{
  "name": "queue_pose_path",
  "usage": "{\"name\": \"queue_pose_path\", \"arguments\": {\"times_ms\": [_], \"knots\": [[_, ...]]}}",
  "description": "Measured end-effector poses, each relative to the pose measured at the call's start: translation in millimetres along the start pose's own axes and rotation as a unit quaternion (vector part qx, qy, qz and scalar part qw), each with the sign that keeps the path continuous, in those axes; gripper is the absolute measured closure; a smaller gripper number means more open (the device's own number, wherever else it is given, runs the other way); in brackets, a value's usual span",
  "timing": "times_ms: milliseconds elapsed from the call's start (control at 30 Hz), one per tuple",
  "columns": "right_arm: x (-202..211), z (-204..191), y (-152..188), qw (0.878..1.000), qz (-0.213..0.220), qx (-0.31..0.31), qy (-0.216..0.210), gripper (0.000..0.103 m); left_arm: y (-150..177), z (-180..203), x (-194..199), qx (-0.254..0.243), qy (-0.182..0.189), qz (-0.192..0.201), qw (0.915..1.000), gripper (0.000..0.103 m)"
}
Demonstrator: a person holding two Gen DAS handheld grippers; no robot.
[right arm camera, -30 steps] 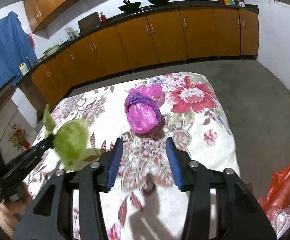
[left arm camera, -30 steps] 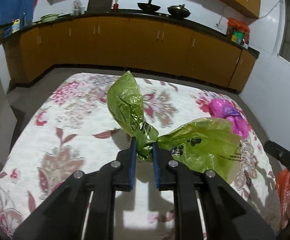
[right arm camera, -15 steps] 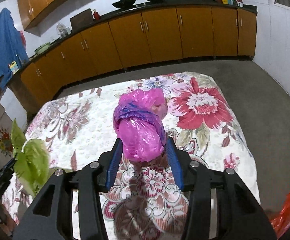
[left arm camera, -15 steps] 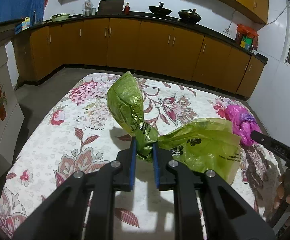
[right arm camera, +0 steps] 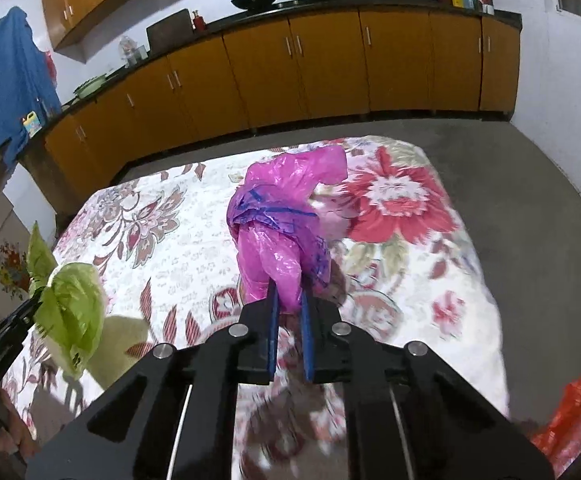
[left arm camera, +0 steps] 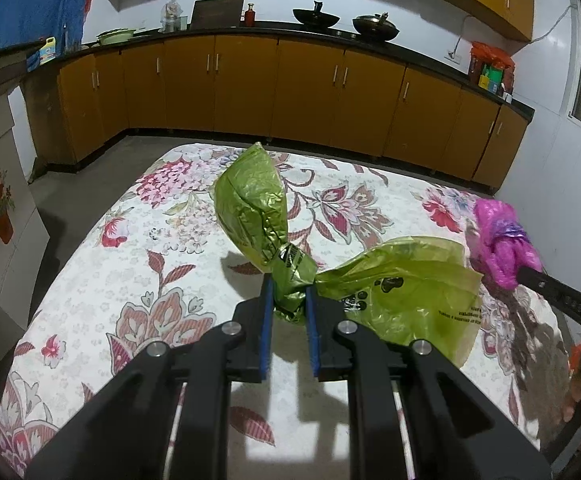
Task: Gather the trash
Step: 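Carry the green and pink bags over the basket and open both tools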
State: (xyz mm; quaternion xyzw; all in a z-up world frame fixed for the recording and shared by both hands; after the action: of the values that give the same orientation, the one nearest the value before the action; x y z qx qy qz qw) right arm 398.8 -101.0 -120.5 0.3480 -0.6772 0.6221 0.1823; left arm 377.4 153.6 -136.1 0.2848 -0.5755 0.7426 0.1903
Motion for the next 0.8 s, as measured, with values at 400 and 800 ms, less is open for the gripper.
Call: {"name": "queue_pose_path", "arguments": {"times_ms": [400,800], "knots": [[116.3,24.9,37.4,0.999,0.035,-0.010,0.031,0.093,4.8,33.6,52.0,-0.018,0.042,0.016,0.9988,0.087],[219.8,63.3,85.1,0.994,0.056,-0.051,0.080,0.093,22.0,101.3,123.1,-0.064,0.112,0.028,0.9912,0.087]]}}
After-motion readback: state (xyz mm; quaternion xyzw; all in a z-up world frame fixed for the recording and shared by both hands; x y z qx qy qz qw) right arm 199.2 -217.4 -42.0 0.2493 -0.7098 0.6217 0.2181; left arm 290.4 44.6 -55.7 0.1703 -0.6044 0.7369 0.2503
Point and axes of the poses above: each gripper's, at about its wrist camera, not at the fingertips, and x roughly against the way its jaws point, z to its right, y to its underside, the point moved 3 cm from there along -x, roughly the way its jaws point, and after that the axes turned 3 degrees about x, right-handed, at the moved point
